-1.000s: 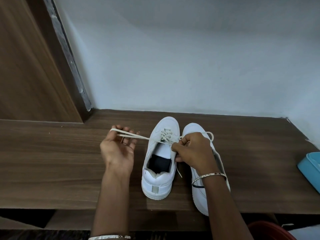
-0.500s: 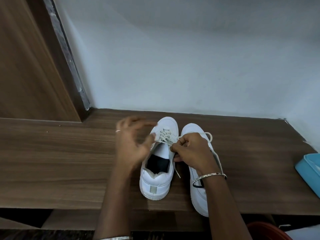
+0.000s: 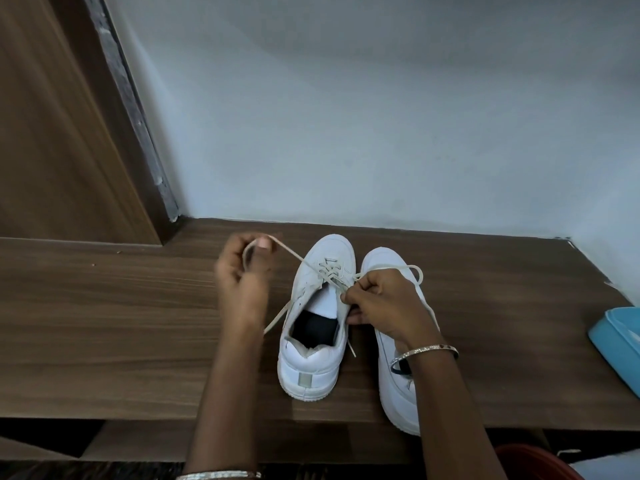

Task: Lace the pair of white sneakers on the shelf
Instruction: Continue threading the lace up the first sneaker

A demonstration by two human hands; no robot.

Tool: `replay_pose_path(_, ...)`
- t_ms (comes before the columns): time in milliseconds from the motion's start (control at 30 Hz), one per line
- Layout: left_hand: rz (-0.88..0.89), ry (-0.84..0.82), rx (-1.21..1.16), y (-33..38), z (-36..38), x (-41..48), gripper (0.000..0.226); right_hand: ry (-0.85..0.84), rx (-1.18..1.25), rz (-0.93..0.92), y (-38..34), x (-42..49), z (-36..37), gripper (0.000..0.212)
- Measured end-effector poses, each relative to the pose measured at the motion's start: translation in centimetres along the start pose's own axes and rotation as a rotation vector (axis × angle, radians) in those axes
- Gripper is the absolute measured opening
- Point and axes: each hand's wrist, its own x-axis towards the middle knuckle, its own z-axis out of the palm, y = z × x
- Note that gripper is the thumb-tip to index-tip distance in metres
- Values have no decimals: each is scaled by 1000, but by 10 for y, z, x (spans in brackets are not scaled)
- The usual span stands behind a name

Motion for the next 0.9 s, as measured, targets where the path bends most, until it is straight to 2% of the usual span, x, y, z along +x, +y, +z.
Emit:
replay_pose_path(67, -195, 205, -147, -2, -8, 4, 13, 3, 2, 5, 0, 0, -1, 9)
replay_pose_path(100, -262, 307, -135, -8, -13, 7, 12, 3, 1, 6, 0, 0, 0, 9)
replay_pose_path(167, -295, 407, 146, -16, -23, 10, 11, 5, -9, 4, 0, 0, 1, 9)
replay_pose_path(233, -293, 340, 463, -20, -27, 8, 19, 10, -16, 2, -1, 1, 2, 9)
replay_pose_path(300, -271, 230, 648, -21, -24, 4, 31, 11, -19, 2, -1, 1, 3, 9)
replay_pose_path(400, -92, 139, 865, -20, -19, 1, 41, 10, -14, 3, -1, 1, 3, 8)
replay_pose_path(500, 127, 20, 769, -16, -14, 0, 16, 14, -20, -1, -3, -2, 2, 7)
replay_pose_path(567, 78, -230, 610, -12, -8, -4, 14, 34, -30, -6, -5, -4, 3, 7)
replay_pose_path(633, 51, -438, 672, -13, -3, -6, 23, 80, -41, -18, -4, -4, 5, 9)
replay_pose_path(733, 196, -431, 984, -19, -1, -5, 24, 161, -134, -142, -2, -2, 15, 20)
replay_pose_path(800, 233, -392, 976, -19, -2, -4, 17, 229, -252, -256, -1, -3, 22, 22)
replay_pose_path(900, 201, -373, 885, -21, -3, -5, 21, 313, -403, -419, 4, -3, 33, 19)
